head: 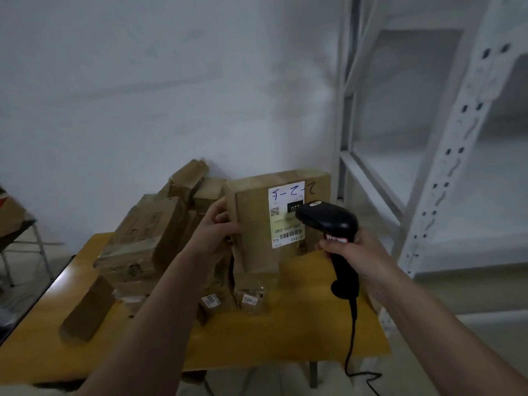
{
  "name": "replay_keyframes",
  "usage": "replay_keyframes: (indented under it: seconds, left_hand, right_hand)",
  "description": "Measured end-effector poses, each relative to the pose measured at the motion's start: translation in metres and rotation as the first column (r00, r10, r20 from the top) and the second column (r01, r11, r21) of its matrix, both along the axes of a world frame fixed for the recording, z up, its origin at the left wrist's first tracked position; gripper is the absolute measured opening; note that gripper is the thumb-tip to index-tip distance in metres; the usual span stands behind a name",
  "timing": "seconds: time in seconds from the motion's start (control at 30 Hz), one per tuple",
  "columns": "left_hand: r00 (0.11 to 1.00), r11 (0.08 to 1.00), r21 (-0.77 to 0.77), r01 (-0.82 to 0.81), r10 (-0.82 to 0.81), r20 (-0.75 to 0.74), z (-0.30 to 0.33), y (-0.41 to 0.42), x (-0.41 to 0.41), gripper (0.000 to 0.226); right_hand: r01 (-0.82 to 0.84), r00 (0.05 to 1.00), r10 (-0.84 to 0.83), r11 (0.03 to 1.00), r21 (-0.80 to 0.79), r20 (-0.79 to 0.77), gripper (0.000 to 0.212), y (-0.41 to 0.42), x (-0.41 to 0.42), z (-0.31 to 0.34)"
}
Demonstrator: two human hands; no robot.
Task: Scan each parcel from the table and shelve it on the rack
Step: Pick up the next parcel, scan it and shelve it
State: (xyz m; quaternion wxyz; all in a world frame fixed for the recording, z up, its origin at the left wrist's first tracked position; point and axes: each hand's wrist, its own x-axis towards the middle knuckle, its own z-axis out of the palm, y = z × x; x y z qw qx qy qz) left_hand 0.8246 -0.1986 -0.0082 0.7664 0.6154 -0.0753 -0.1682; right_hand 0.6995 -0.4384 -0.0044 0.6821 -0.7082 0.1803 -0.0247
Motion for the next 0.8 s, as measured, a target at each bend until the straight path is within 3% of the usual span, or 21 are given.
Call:
replay_keyframes:
  seconds: [0.17,0.33,0.5,0.63,0.8]
  left_hand:
    - [0.982,0.977,0.106,0.186,-0.187,-0.001,-0.004,-0.033,0.004,0.097]
    - [0.927,0.932,0.032,0.361,-0.355,-0.117,-0.031,-0.079,-0.011,0.087]
    - [0.908,0.950,-0.063,0.307,-0.312,-0.278,-0.061,-0.109,-0.022,0.084]
    - [0.890,0.943,-0.075,0.323,-0.330,-0.313,-0.072,-0.108,-0.035,0.097]
    - [0.876,0.933,-0.080,0.352,-0.358,-0.322,-0.073,-0.108,-0.063,0.091]
  right_hand:
    - [0.268,0.963,-0.268,0.963,0.001,0.004,0.011,-0.003,-0.040,-0.006]
    - [0.507,0.862,-0.506,0.862,0.012,-0.023,0.011,-0.002,-0.090,-0.016]
    - [0.662,0.748,-0.662,0.749,-0.026,-0.044,0.015,-0.009,-0.144,-0.019]
    - [0.733,0.679,-0.733,0.680,-0.003,-0.039,0.018,-0.025,-0.167,-0.019]
    - [0.687,0.726,-0.687,0.726,0.033,-0.026,0.017,-0.039,-0.166,-0.019]
